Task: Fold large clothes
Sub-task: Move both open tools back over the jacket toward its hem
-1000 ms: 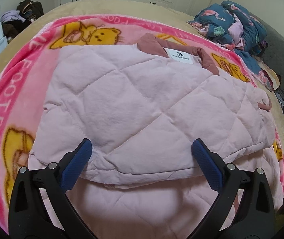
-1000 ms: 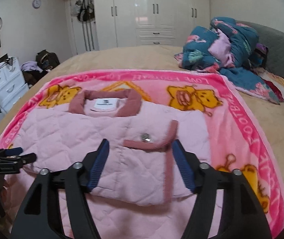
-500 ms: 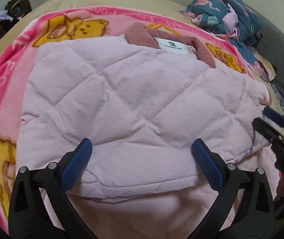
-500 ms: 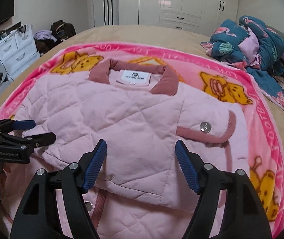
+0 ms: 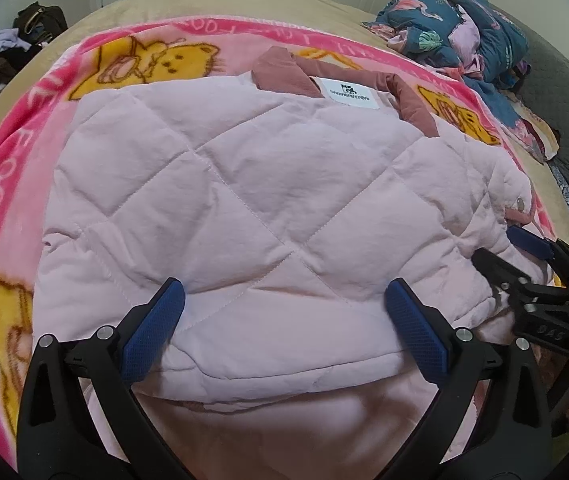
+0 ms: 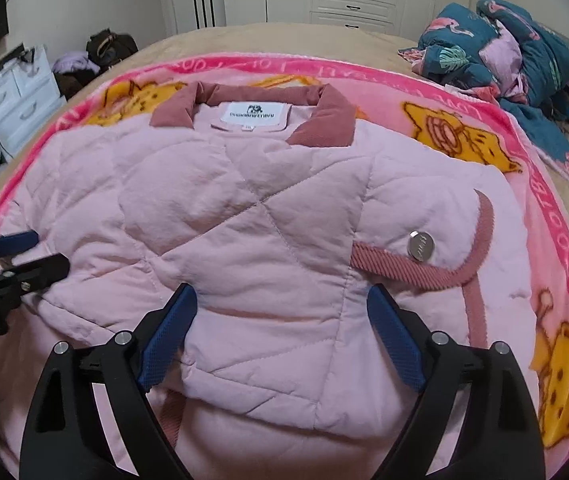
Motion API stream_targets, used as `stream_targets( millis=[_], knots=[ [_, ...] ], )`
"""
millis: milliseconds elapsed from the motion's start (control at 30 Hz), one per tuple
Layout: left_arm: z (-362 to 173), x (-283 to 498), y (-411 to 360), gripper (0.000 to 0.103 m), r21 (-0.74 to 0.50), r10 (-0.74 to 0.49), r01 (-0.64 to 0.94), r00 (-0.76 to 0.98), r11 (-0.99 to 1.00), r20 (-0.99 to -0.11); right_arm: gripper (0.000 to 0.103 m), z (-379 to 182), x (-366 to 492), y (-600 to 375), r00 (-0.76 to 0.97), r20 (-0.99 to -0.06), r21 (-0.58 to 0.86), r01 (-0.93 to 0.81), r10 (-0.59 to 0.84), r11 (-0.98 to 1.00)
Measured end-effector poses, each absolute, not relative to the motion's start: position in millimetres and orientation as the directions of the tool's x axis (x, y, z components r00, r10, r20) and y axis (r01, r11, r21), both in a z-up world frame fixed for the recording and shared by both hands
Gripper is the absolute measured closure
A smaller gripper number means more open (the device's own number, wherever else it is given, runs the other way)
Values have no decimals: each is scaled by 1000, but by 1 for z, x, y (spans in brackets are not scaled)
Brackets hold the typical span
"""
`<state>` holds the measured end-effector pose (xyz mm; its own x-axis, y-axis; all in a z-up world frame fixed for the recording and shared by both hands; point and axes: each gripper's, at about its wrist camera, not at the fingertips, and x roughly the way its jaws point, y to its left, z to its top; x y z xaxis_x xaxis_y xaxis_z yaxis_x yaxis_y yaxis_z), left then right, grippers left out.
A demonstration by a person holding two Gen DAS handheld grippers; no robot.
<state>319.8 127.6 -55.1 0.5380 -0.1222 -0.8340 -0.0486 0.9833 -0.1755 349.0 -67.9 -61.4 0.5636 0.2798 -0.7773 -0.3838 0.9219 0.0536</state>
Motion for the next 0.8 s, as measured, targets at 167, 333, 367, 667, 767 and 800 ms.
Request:
stream_targets(
  millis=[167, 333, 367, 667, 767, 800],
  knots=[
    [-46, 312, 128, 9, -186, -125, -60, 541, 981, -832, 10, -39, 330, -90, 581, -744, 134, -356, 331, 925],
    [-30, 295, 126, 9, -186, -119, -63, 561, 980, -819, 6, -17, 309, -110, 610, -706, 181, -338, 361, 924],
    [-26, 291, 125, 9, -191, -122, -62, 568, 980, -814, 5, -13, 305, -112, 613, -700, 186, -338, 366, 923],
    [10, 261, 123, 9, -205, -119, -67, 627, 976, -770, 5, 17, 273, -132, 651, -650, 218, -333, 391, 917],
    [23, 249, 124, 9, -210, -117, -67, 651, 975, -750, 5, 27, 263, -137, 665, -631, 224, -336, 399, 915],
    [27, 245, 125, 9, -210, -114, -68, 660, 975, -743, 5, 30, 260, -139, 667, -627, 226, -337, 401, 914]
  ],
)
